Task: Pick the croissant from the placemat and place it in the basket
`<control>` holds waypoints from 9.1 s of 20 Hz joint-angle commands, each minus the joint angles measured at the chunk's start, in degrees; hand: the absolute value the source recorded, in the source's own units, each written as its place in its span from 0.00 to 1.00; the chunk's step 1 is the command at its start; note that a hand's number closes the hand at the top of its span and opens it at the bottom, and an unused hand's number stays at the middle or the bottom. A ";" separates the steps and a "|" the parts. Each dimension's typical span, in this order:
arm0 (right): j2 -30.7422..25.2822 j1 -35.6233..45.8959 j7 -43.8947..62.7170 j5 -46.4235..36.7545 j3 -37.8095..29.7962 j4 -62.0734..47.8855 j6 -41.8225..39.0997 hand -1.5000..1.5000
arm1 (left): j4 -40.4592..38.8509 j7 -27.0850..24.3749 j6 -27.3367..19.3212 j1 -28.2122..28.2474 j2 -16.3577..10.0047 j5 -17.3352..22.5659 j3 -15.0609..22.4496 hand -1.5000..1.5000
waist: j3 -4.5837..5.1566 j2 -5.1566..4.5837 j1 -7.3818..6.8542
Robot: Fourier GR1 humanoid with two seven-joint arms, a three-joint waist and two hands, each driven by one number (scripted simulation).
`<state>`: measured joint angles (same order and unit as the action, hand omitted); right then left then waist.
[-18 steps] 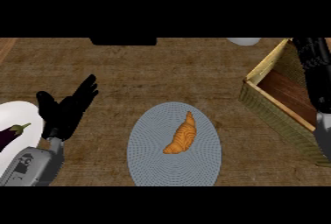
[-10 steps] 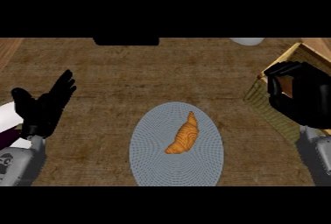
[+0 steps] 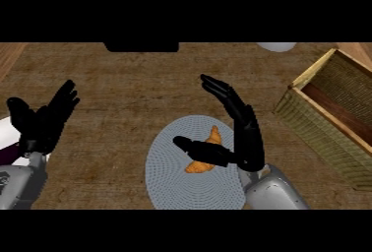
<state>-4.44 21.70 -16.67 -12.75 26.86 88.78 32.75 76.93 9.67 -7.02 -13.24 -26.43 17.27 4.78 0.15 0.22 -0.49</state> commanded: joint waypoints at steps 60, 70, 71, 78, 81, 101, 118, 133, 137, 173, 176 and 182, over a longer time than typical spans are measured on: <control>0.31 -16.66 35.36 -20.60 -6.85 5.31 -20.94 0.00 | 6.22 5.22 3.82 2.44 5.74 -6.78 -6.79 0.50 | -0.18 -0.20 0.18; 3.02 -16.13 34.04 -24.88 -6.89 1.63 -22.85 0.00 | 0.18 1.74 5.93 -0.15 9.12 -10.88 -9.78 0.50 | -0.15 -0.20 0.54; 0.96 -19.17 30.26 -23.37 -6.96 1.77 -22.02 0.00 | 6.00 5.14 3.16 1.71 10.46 -11.49 -7.72 0.50 | -0.17 -0.17 0.50; 3.37 -17.18 24.21 -19.42 -8.43 -2.20 -23.40 0.00 | 0.60 -0.19 5.61 1.71 11.81 -12.95 -9.61 0.50 | -0.16 -0.25 0.45; 1.61 -21.22 24.38 -19.86 -8.13 3.67 -25.25 0.00 | 2.40 3.04 8.40 1.22 9.80 -12.12 -11.72 0.50 | -0.16 -0.19 0.56; 2.09 -12.81 27.13 -29.96 -3.65 -12.94 -19.25 1.00 | 6.09 5.91 9.53 2.29 11.42 -14.51 -12.66 0.50 | -0.16 -0.19 0.36; 4.40 8.13 79.25 -32.36 8.76 -15.36 -17.02 1.00 | 2.33 3.83 11.06 0.04 12.38 -15.09 -12.32 0.50 | 0.07 0.02 -1.82; 4.41 37.01 98.77 -42.64 10.20 -11.25 -1.15 1.00 | 0.18 3.62 11.08 -1.36 11.58 -14.97 -13.54 0.50 | 0.08 0.55 -1.29; 4.41 43.09 101.73 -45.87 4.37 -12.37 -6.74 1.00 | 0.30 3.66 10.34 -1.09 11.70 -15.22 -13.84 0.50 | 0.06 0.80 -0.53; -9.76 40.09 86.38 -62.17 -29.09 -9.39 -33.09 1.00 | 6.08 5.22 11.00 3.56 11.23 -13.73 -15.36 0.50 | -0.20 0.38 1.83; -10.84 39.94 84.50 -61.52 -32.61 -9.66 -31.30 1.00 | 0.17 0.12 10.08 1.11 13.24 -15.86 -14.09 0.50 | -0.13 -0.16 1.25; -10.73 33.58 81.82 -60.58 -35.79 -2.33 -31.69 1.00 | 4.40 7.24 10.56 -1.30 11.71 -14.28 -14.73 0.50 | -0.15 -0.12 0.70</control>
<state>-15.03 56.33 61.38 -73.58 -7.20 84.41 2.22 81.52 14.10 2.79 -11.45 -13.78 2.10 -9.49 -0.03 0.23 0.58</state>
